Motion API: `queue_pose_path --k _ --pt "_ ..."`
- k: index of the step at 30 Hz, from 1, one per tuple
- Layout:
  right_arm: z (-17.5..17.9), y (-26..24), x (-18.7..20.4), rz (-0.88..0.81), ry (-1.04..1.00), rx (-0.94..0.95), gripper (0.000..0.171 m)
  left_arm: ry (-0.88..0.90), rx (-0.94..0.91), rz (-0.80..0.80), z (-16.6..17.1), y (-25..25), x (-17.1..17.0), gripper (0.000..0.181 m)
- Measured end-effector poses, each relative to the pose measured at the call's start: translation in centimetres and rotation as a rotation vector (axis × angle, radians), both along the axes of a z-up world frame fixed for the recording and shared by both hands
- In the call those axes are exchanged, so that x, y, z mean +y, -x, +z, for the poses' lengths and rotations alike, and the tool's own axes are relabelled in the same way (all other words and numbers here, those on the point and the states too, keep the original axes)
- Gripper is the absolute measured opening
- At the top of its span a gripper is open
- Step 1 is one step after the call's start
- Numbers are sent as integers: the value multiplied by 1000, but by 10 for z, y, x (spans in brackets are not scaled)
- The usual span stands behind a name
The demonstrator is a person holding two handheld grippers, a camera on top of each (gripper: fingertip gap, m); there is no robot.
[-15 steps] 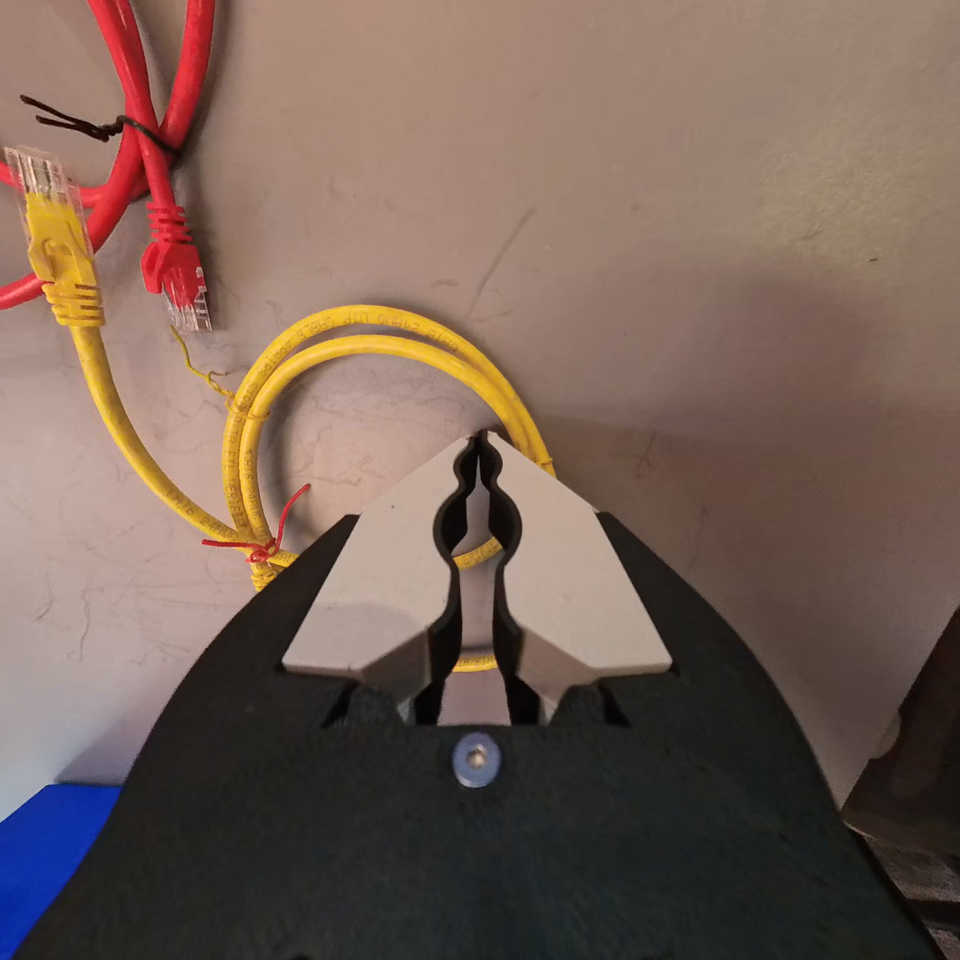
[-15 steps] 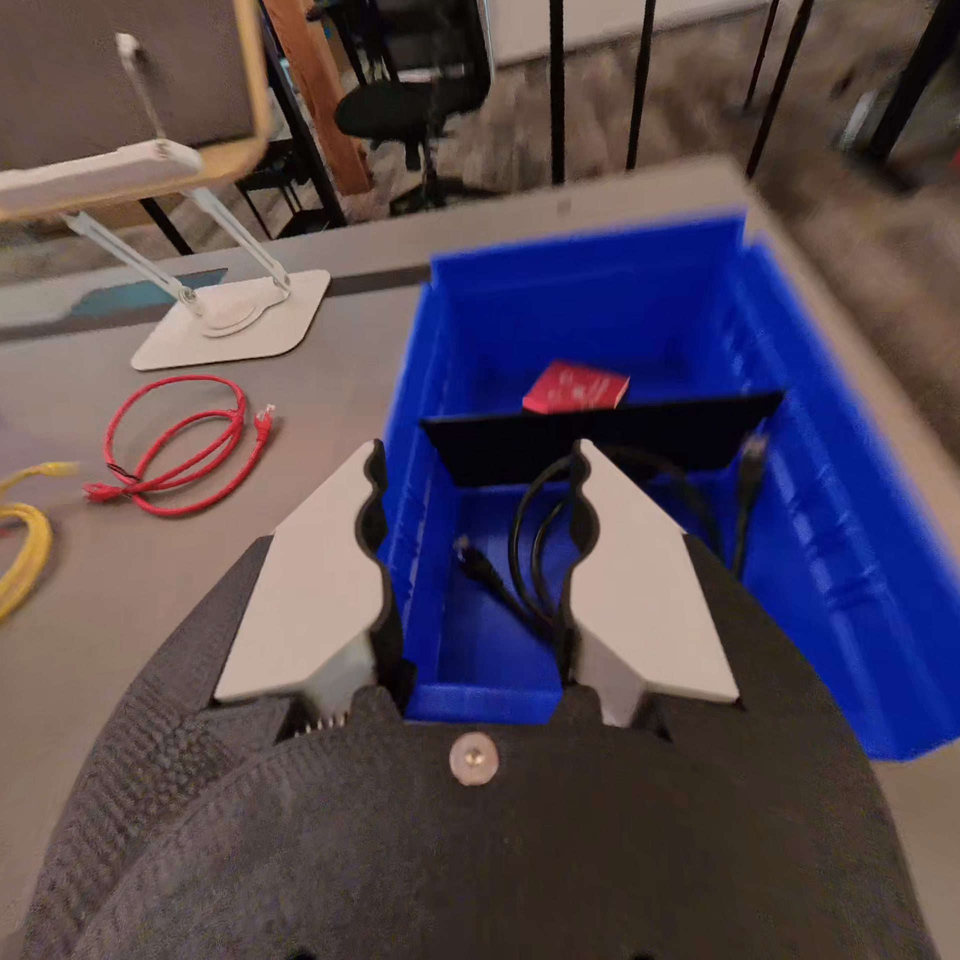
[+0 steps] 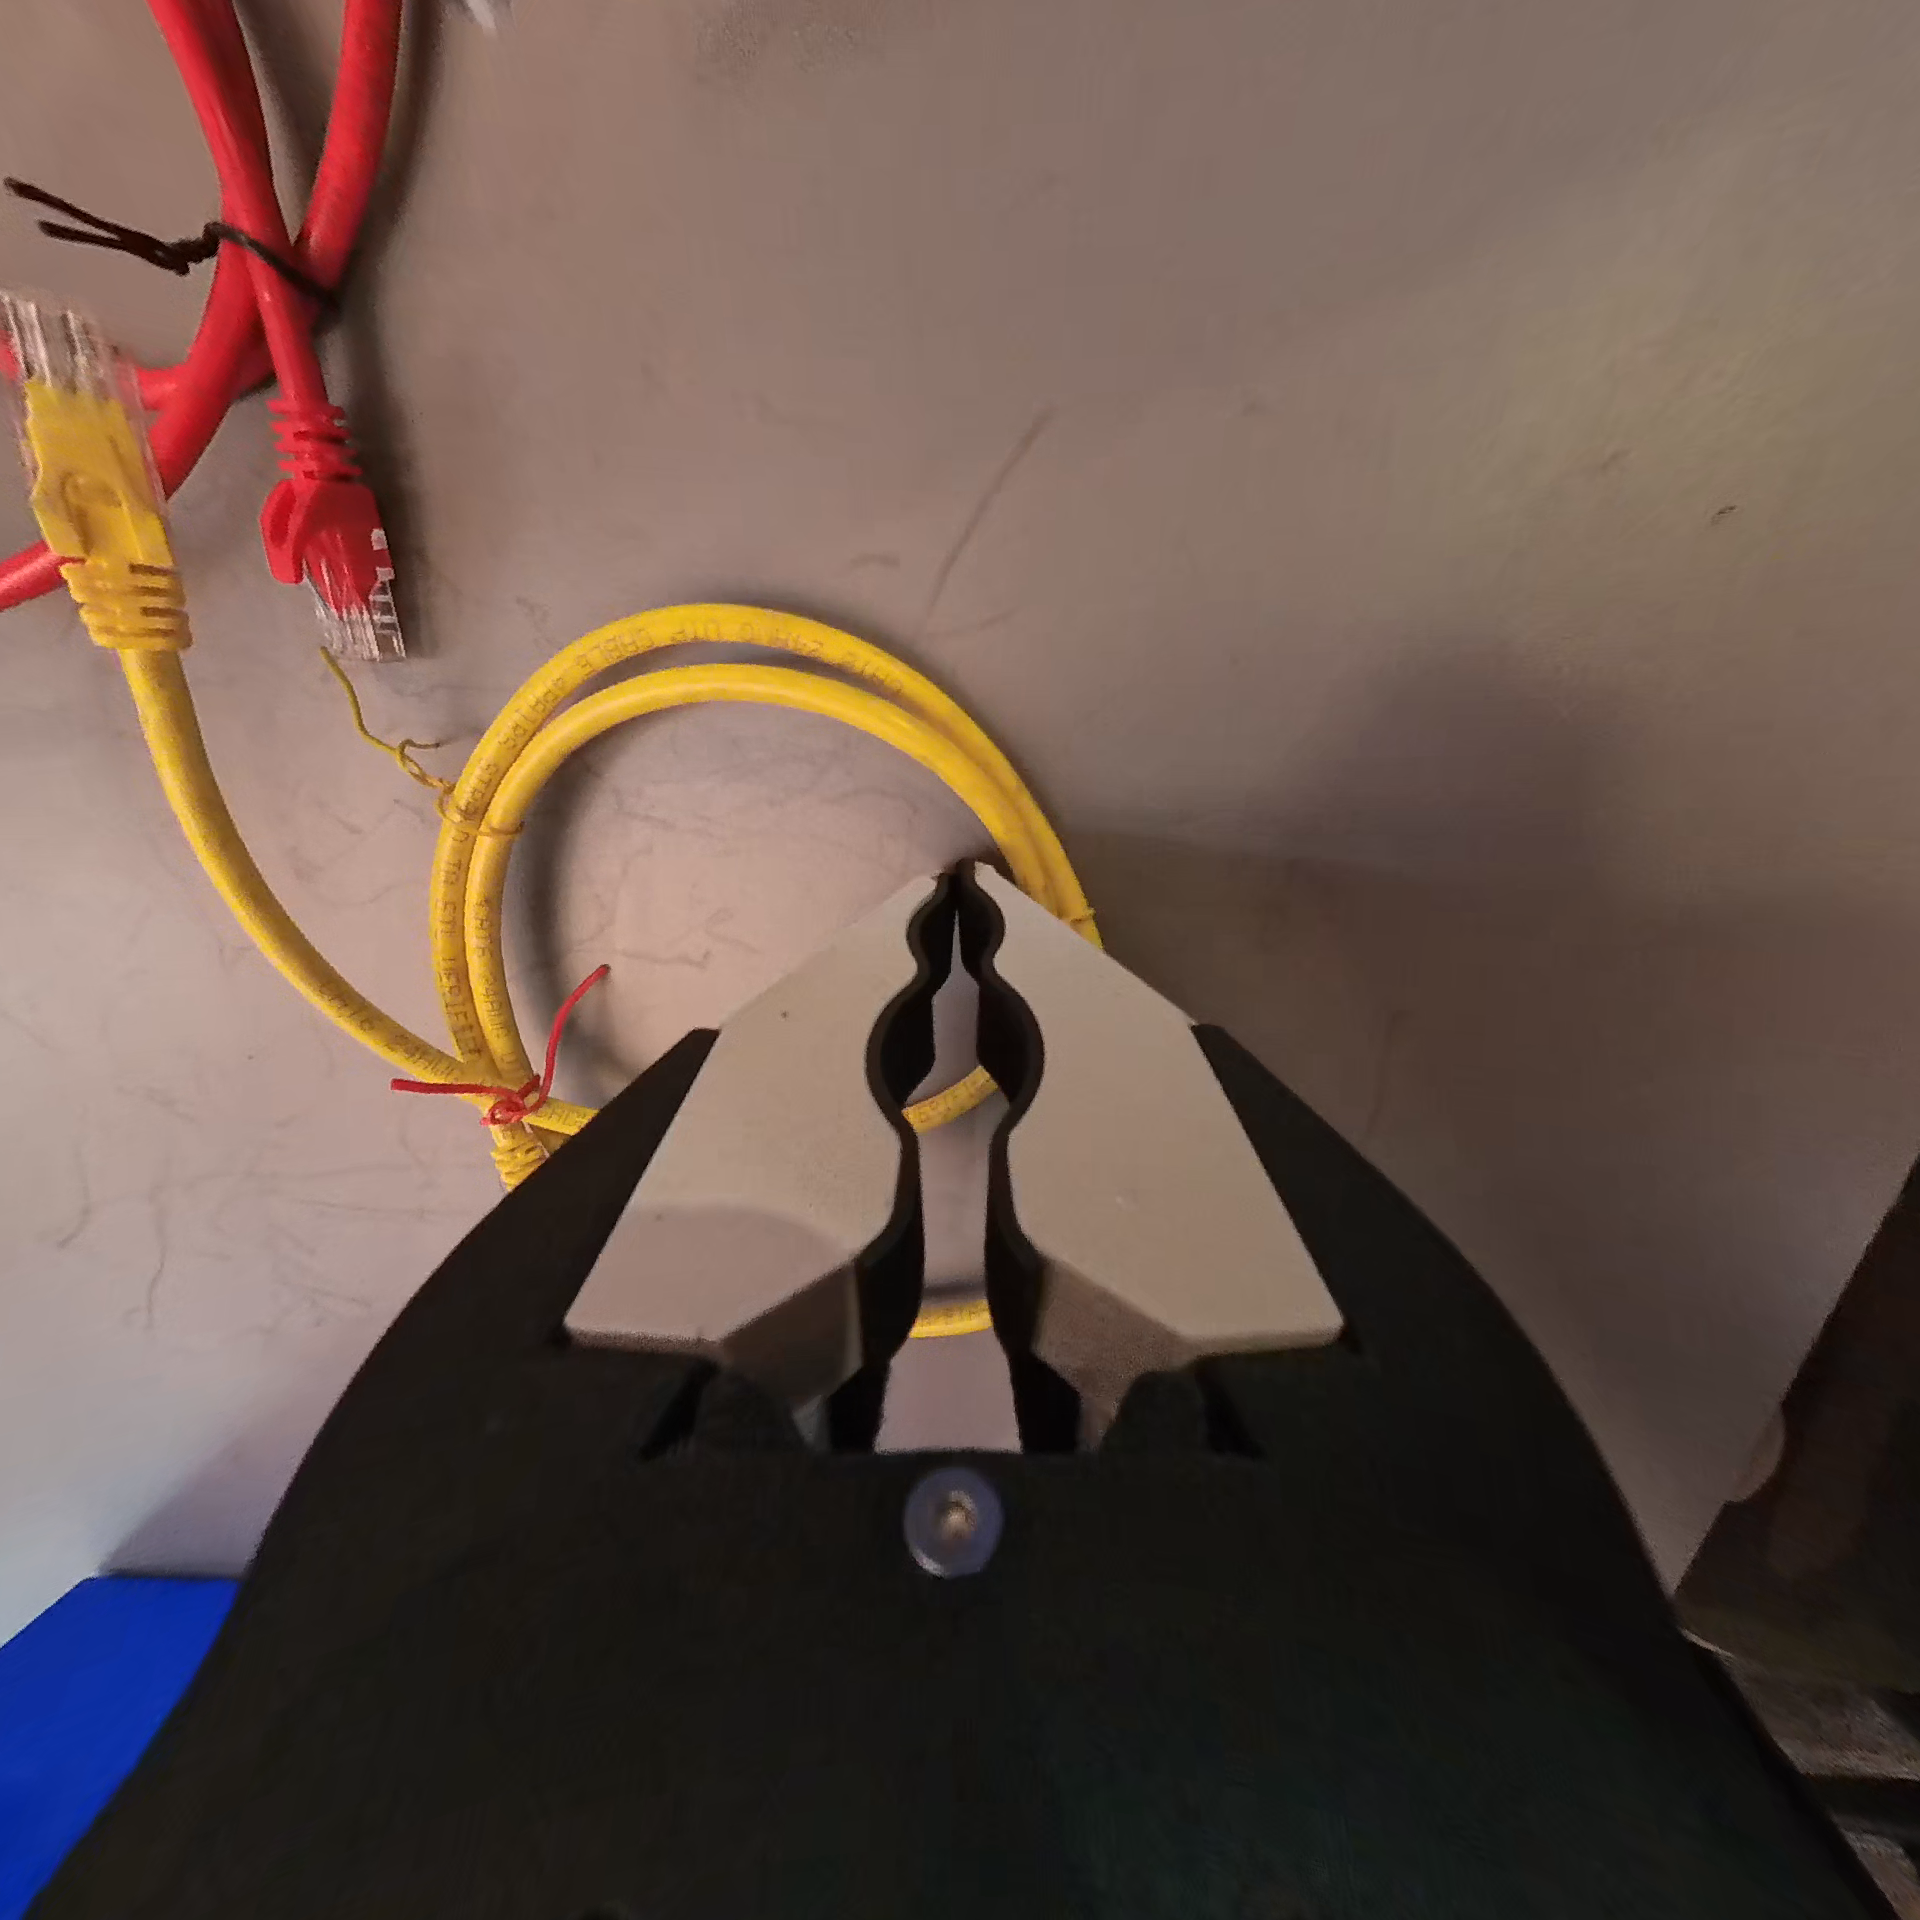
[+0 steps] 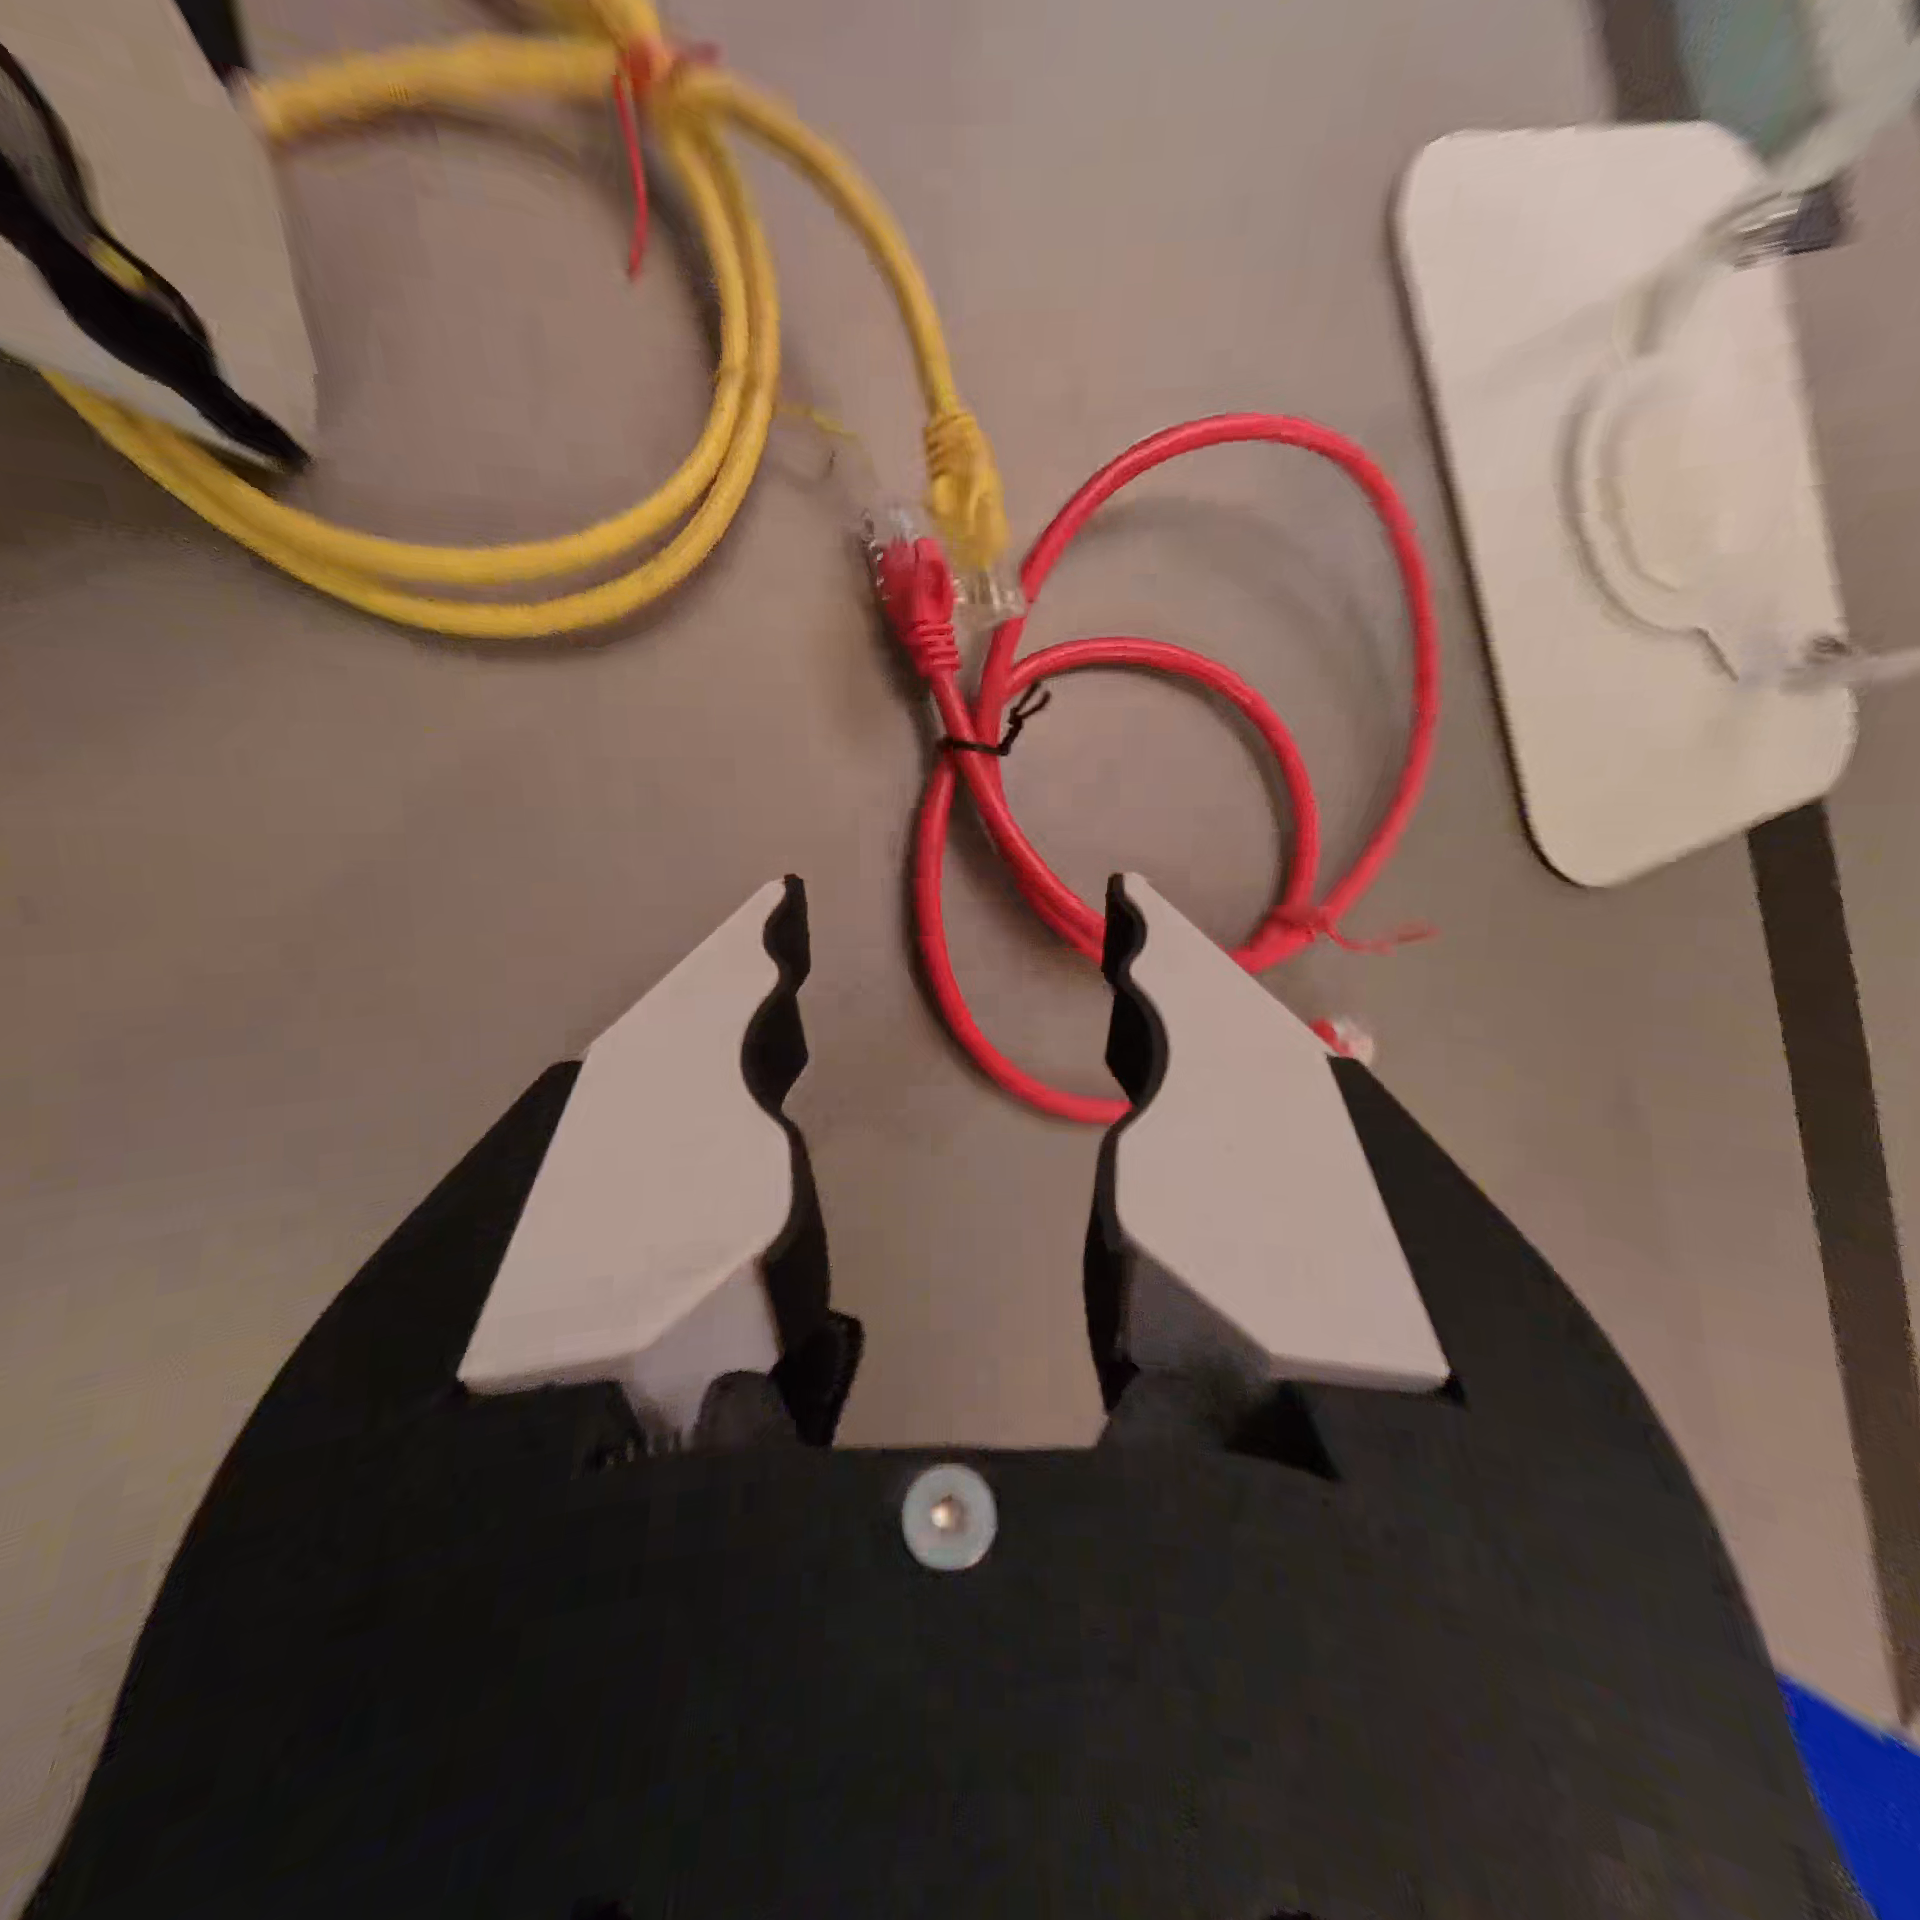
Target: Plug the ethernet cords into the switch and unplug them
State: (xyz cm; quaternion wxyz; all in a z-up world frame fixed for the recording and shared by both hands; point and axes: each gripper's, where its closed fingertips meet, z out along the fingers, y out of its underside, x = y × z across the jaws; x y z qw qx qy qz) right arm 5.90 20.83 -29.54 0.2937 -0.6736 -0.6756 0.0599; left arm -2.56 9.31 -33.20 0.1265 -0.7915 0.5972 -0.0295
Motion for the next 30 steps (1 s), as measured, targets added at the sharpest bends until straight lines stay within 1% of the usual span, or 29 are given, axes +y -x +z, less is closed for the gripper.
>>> queue_pose_path --k 1,3,5,7,10,12,15,19,21,22,23,24,25,26,27,28,30 --pt "-8 3 6 10 -4 -43 56 3 -4 -2 0 0 0 0" --pt "-21 8 12 22 35 -97 52 7 -14 -2 0 0 0 0" --pt "-31 12 9 39 140 -105 37 10 -21 -3 0 0 0 0" --pt "-34 17 10 26 203 -66 20 14 -27 -3 0 0 0 0" --pt "-34 10 14 -20 239 -63 13 18 -35 -3 0 0 0 0" --pt "-32 -2 15 -69 254 -74 10 10 -33 0 0 1 2 1" --pt "-12 -16 19 -160 274 26 10 -63 10 27 1 11 15 5" --pt "42 -28 18 -220 311 294 9 -136 -21 88 13 17 33 14" --pt "77 -29 11 -225 397 488 9 -231 -62 134 32 18 49 18" --pt "96 -29 5 -208 466 593 9 -293 -92 159 47 17 58 28" --pt "113 -28 -3 -179 530 683 9 -385 -117 180 65 16 69 37" --pt "127 -28 -11 -145 581 749 9 -538 -143 197 92 16 84 46" --pt "137 -27 -19 -114 624 791 9 -678 -185 192 121 11 92 56" --pt "144 -25 -29 -84 662 812 9 -784 -229 180 145 4 95 73" --pt "148 -21 -39 -49 691 818 9 -889 -254 178 168 -1 96 83" --pt "151 -16 -52 -6 716 819 9 -985 -273 156 187 -8 94 86" --pt "157 -5 -78 86 773 824 10 -1104 -282 76 206 -26 84 88"
